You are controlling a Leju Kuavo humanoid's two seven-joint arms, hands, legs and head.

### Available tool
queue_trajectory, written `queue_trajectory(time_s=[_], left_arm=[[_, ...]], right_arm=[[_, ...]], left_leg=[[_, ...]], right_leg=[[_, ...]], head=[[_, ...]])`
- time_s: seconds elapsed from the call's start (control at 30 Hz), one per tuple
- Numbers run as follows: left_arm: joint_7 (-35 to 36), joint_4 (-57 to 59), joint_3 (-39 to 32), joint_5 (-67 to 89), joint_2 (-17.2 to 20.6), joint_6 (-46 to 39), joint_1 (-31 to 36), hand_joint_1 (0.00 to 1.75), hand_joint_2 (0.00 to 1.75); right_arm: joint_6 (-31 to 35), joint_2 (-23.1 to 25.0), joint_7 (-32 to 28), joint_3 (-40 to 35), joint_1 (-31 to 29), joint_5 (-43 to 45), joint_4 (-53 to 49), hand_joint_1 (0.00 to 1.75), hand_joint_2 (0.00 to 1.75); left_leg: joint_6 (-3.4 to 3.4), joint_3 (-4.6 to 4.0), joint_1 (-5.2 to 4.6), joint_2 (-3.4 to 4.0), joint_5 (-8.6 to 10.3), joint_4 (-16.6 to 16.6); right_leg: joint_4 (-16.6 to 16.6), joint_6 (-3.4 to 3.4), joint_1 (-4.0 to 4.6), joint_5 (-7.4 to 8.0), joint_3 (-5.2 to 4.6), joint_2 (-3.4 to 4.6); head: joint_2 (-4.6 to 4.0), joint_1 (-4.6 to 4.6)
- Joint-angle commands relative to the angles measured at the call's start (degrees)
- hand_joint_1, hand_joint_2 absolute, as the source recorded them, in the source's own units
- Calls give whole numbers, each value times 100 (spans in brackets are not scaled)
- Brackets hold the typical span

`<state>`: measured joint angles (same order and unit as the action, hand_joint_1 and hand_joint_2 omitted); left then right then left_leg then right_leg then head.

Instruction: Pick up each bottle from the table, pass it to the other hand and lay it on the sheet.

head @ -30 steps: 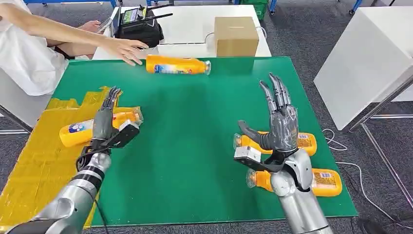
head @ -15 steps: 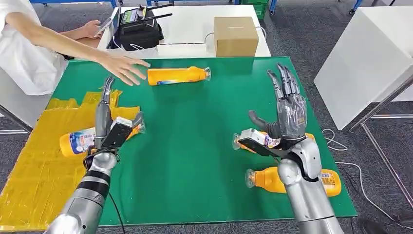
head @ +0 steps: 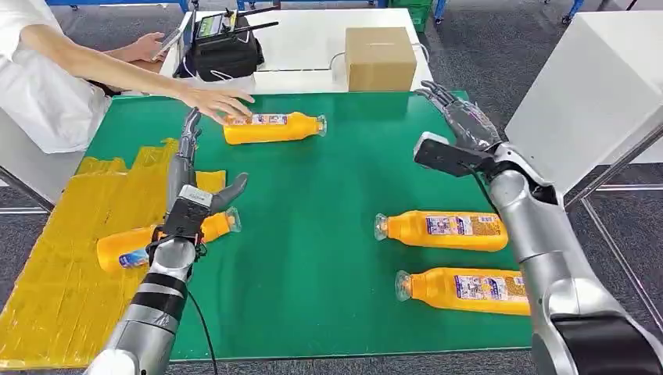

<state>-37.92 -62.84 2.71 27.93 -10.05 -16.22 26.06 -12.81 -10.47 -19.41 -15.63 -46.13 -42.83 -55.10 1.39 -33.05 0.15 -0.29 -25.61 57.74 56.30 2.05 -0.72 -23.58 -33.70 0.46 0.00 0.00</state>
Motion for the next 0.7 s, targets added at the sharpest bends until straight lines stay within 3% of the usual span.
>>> queue_trajectory(time_s=[0.03, 0.2, 0.3, 0.43, 0.53, 0.7], left_arm=[[3, 127, 215, -45, 45, 2, 211, 0, 175], [3, 127, 215, -45, 45, 2, 211, 0, 175], [14, 115, 171, -83, 65, -20, 173, 0, 175], [26, -117, 28, -111, 117, -45, -86, 0, 175], [34, -438, -64, -102, 116, -28, -357, 0, 175], [143, -1009, -171, -13, 96, 2, -814, 0, 175]], right_arm=[[-140, -377, 55, -601, -572, 194, 583, 0, 175], [-140, -377, 55, -601, -572, 194, 583, 0, 175], [-273, -613, 1, -880, -364, 689, 114, 0, 175], [52, -1137, 204, -1180, 742, 1029, -1335, 0, 175], [796, -1289, 456, -1153, 1868, 590, -2079, 0, 175], [2302, -900, 1286, -631, 3606, -1364, -2764, 0, 175]], left_leg=[[-3, 12, 3, 0, -8, 2], [-3, 1, 2, 5, -3, 2], [-2, -1, 1, 3, -2, 0], [-5, 20, 9, -11, -7, -9], [-7, 45, 16, -20, -13, -22], [-6, 28, 15, -19, -13, -22]], right_leg=[[0, -4, 5, -7, 13, -6], [2, -3, 4, -1, 1, 0], [0, -2, 3, 0, 0, -2], [-15, -6, 11, -8, 28, -18], [-33, -9, 18, -13, 57, -29], [-31, -7, 15, -11, 39, -25]], head=[[0, 0], [0, 0], [0, 0], [0, 2], [0, 2], [0, 2]])
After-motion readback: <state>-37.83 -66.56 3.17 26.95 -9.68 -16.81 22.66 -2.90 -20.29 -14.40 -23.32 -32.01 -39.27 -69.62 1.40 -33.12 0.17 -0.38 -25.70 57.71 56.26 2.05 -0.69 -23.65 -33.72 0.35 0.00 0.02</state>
